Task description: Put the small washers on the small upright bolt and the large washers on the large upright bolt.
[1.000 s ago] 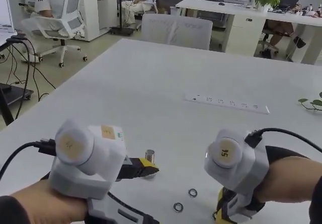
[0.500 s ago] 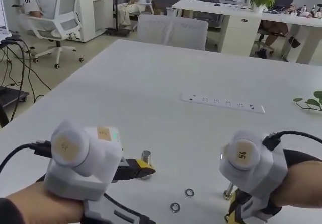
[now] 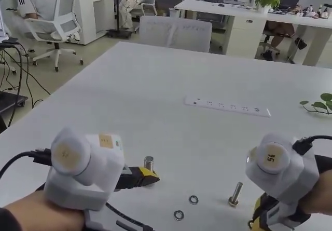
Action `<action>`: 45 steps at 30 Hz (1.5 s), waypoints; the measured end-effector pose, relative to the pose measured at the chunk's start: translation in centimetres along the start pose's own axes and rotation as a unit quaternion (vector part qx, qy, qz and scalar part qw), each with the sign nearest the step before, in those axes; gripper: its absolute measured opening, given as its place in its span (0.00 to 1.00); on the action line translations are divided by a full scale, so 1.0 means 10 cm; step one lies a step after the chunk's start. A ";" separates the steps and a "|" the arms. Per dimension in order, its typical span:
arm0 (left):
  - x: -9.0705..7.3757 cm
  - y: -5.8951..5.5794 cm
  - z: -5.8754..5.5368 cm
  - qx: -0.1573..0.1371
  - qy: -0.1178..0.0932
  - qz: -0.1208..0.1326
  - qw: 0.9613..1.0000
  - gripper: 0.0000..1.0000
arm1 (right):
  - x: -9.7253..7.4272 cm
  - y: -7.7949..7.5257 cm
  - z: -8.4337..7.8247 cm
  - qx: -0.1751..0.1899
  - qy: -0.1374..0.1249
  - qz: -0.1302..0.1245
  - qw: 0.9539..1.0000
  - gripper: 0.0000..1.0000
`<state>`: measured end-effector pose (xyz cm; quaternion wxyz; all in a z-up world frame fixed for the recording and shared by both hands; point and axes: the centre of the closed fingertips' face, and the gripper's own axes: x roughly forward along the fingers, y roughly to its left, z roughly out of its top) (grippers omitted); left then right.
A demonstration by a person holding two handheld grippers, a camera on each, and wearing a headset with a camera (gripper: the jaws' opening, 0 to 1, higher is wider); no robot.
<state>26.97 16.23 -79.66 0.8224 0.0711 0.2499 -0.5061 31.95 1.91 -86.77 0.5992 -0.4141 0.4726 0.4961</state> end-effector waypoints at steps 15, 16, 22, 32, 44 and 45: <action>-0.01 0.00 0.00 0.000 0.001 0.001 1.000 0.82 | -0.23 -0.08 0.01 0.005 -0.008 -0.005 1.000 0.14; -0.01 0.00 0.00 0.000 0.001 0.001 1.000 0.82 | -0.25 -0.08 0.02 0.003 -0.010 -0.007 1.000 0.14; -0.01 0.01 -0.01 -0.001 0.000 0.002 1.000 0.82 | -0.43 -0.13 0.12 -0.006 -0.022 -0.015 1.000 0.14; -0.01 0.02 -0.01 -0.001 0.000 0.003 1.000 0.82 | -0.57 -0.20 0.29 -0.022 -0.036 -0.028 0.999 0.14; -0.01 0.02 -0.01 -0.002 0.000 0.004 1.000 0.82 | -0.59 -0.28 0.45 -0.038 -0.043 -0.033 0.998 0.14; -0.01 0.02 -0.01 -0.003 0.000 0.003 1.000 0.82 | -0.58 -0.29 0.46 -0.039 -0.044 -0.034 0.998 0.14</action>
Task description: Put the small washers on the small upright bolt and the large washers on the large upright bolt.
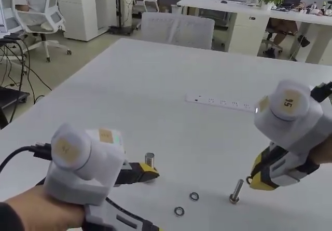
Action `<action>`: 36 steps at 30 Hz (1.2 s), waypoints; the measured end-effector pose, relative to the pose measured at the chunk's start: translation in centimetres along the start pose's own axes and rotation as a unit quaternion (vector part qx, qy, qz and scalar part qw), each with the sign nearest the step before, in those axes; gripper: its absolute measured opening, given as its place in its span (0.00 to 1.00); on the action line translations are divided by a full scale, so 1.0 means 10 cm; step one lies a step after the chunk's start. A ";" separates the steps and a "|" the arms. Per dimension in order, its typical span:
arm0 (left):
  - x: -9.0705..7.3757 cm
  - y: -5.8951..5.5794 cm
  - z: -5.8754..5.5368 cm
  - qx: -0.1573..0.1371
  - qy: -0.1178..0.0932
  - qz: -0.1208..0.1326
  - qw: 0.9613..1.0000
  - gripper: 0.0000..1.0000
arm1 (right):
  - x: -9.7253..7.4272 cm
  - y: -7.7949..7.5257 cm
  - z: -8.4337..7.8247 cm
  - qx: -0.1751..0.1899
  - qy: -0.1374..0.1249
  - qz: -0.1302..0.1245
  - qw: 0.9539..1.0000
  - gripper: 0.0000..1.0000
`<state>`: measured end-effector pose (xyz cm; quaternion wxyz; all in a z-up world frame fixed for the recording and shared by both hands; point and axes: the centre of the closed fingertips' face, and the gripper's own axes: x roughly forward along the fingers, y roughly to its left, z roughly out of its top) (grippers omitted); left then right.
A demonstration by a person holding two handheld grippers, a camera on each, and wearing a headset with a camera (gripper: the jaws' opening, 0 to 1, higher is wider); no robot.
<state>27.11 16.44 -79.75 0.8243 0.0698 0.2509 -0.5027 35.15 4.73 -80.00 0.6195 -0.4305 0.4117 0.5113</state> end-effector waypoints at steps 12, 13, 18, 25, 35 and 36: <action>0.00 0.00 -0.02 -0.003 0.002 -0.001 1.000 0.82 | 0.11 -0.02 0.06 -0.010 0.004 0.004 1.000 0.14; 0.00 0.00 -0.02 -0.003 0.002 -0.001 1.000 0.82 | 0.12 -0.02 0.06 -0.010 0.004 0.005 1.000 0.14; 0.00 0.01 -0.03 -0.005 0.003 -0.001 1.000 0.82 | 0.16 -0.05 0.05 -0.009 0.007 0.009 1.000 0.14; 0.00 0.01 -0.05 -0.006 0.006 -0.002 1.000 0.82 | 0.21 -0.07 0.04 -0.009 0.009 0.012 1.000 0.14; 0.00 0.01 -0.07 -0.009 0.008 -0.002 1.000 0.82 | 0.28 -0.06 0.03 -0.007 0.012 0.020 1.000 0.14; 0.00 0.02 -0.07 -0.009 0.008 -0.002 1.000 0.82 | 0.29 -0.06 0.03 -0.007 0.012 0.020 1.000 0.14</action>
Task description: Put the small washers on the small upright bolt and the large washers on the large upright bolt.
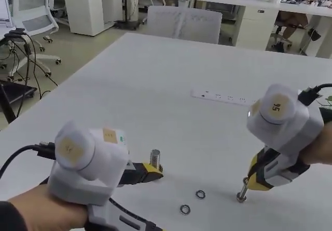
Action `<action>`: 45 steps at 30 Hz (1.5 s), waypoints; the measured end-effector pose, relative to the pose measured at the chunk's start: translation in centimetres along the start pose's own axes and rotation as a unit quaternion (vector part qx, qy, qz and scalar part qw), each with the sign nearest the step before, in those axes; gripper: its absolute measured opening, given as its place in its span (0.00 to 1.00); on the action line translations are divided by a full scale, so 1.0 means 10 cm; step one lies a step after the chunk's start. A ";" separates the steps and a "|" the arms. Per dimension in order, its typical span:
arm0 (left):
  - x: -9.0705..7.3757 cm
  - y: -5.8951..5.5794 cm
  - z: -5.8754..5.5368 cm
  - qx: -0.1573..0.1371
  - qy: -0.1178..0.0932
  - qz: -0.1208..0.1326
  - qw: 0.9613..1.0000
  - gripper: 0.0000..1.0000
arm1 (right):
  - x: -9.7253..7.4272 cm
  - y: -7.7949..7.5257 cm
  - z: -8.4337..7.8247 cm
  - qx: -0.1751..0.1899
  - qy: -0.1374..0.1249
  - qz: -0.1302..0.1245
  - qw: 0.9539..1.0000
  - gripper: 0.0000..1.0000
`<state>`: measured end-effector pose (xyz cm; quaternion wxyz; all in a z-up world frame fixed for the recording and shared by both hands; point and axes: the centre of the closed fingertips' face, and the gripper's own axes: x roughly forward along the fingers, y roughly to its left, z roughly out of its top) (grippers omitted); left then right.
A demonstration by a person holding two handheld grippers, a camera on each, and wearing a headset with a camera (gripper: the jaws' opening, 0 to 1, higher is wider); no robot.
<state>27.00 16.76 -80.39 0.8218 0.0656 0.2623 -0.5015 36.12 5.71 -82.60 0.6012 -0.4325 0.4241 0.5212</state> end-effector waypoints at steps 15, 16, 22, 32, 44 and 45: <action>0.01 0.00 -0.02 -0.002 0.003 0.000 1.000 0.82 | 0.18 0.01 -0.06 0.010 0.002 0.009 1.000 0.14; 0.01 0.00 -0.02 -0.003 0.003 0.000 1.000 0.82 | 0.19 0.01 -0.07 0.010 0.003 0.009 1.000 0.14; 0.01 0.01 -0.03 -0.004 0.004 0.001 1.000 0.82 | 0.28 0.02 -0.09 0.012 0.005 0.014 1.000 0.13; 0.02 0.01 -0.04 -0.005 0.006 0.002 1.000 0.81 | 0.37 0.03 -0.12 0.013 0.011 0.017 1.000 0.13; 0.01 0.03 -0.04 -0.007 0.005 0.004 1.000 0.81 | 0.42 0.05 -0.12 0.016 0.013 0.022 1.000 0.14; 0.01 0.03 -0.04 -0.007 0.005 0.004 1.000 0.81 | 0.42 0.05 -0.12 0.016 0.013 0.022 1.000 0.15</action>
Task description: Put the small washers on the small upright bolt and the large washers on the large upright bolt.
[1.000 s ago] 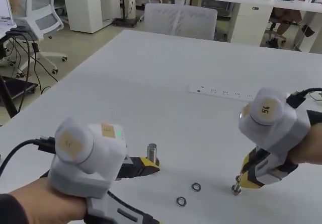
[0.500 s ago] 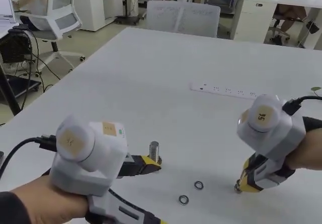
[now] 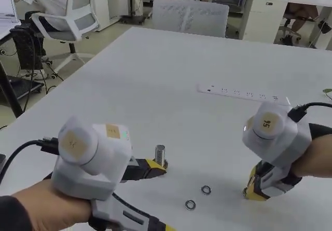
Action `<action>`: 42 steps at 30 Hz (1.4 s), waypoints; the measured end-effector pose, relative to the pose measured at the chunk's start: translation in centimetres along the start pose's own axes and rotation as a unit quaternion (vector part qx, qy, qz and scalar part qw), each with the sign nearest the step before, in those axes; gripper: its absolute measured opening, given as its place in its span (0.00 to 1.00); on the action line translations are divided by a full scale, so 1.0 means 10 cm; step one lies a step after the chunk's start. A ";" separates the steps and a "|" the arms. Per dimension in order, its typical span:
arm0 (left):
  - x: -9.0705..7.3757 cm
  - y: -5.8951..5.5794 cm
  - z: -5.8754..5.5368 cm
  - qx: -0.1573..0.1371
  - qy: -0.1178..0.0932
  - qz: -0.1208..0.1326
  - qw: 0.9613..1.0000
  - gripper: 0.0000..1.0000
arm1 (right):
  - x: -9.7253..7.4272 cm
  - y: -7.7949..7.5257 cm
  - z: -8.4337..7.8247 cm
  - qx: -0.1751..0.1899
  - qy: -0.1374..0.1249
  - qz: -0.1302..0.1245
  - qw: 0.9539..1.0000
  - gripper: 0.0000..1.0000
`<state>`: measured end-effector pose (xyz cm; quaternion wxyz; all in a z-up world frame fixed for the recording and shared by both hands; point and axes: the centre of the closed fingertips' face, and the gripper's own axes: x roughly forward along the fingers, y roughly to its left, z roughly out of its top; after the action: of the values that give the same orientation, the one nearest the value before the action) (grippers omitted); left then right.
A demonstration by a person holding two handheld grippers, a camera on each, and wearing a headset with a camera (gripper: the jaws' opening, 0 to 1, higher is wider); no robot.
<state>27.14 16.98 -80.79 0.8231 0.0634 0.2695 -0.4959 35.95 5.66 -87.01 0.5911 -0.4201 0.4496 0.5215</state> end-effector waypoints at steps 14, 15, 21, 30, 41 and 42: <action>0.00 0.01 0.01 0.001 -0.002 0.000 1.000 0.82 | -0.07 0.00 -0.13 0.011 0.003 -0.007 1.000 0.21; 0.00 0.01 0.01 0.001 -0.002 0.000 1.000 0.82 | -0.07 0.01 -0.14 0.013 0.004 -0.007 1.000 0.21; 0.00 0.00 0.02 0.002 -0.002 -0.001 1.000 0.82 | -0.12 0.08 -0.22 0.019 0.006 -0.008 1.000 0.21; -0.01 0.00 0.03 0.003 -0.006 -0.001 1.000 0.82 | -0.16 0.20 -0.24 0.025 0.001 -0.007 1.000 0.22; -0.02 -0.01 0.03 0.006 -0.007 0.000 1.000 0.82 | -0.20 0.53 -0.08 0.021 -0.018 0.011 1.000 0.21; -0.02 -0.01 0.04 0.007 -0.008 0.000 1.000 0.82 | -0.19 0.56 -0.05 0.021 -0.020 0.015 0.999 0.21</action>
<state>27.11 16.93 -80.37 0.8247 0.0651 0.2596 -0.4982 30.21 5.28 -85.41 0.6008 -0.3903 0.4545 0.5293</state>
